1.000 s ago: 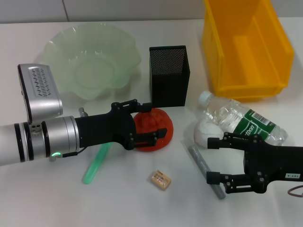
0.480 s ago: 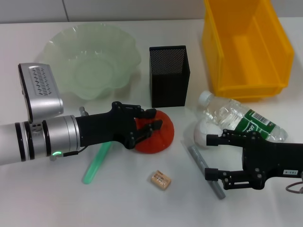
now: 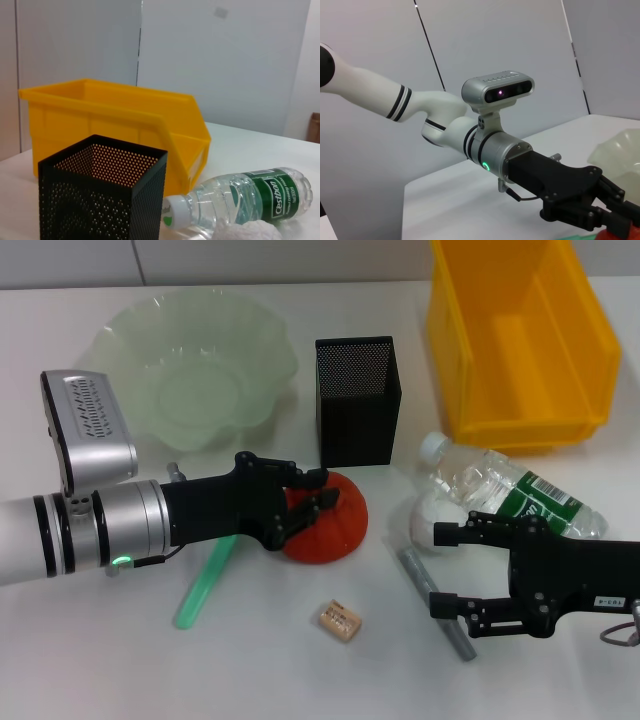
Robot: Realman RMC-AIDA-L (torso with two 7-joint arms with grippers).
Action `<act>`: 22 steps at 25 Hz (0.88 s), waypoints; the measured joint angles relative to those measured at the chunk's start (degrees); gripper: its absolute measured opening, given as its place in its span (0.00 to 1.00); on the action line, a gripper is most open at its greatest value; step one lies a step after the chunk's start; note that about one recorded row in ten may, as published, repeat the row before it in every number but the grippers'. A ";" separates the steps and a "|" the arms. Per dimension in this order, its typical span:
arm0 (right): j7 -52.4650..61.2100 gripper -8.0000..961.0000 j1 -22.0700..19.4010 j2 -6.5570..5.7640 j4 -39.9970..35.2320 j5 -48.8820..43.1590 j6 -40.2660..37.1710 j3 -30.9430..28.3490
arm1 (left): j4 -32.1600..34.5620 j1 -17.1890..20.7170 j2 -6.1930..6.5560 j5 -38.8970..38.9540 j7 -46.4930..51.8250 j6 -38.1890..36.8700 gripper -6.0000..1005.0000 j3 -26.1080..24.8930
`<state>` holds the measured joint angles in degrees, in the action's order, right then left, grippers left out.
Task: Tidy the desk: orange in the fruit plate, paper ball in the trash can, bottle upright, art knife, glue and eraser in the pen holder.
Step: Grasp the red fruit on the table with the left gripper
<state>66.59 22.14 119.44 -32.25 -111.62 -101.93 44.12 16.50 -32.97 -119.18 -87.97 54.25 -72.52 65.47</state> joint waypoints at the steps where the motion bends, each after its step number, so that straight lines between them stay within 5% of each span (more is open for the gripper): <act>1: 0.00 0.86 0.09 0.00 0.22 0.00 0.00 0.00 | 0.00 -0.02 0.00 0.04 0.08 0.00 0.23 0.00; 22: -1.32 0.86 0.69 -0.16 1.93 0.00 0.69 -0.28 | 1.54 -0.29 0.00 0.54 4.46 -3.03 0.05 -0.61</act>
<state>65.26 22.83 119.29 -30.32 -111.62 -101.24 43.83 18.04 -33.26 -119.18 -87.43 58.71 -75.55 64.86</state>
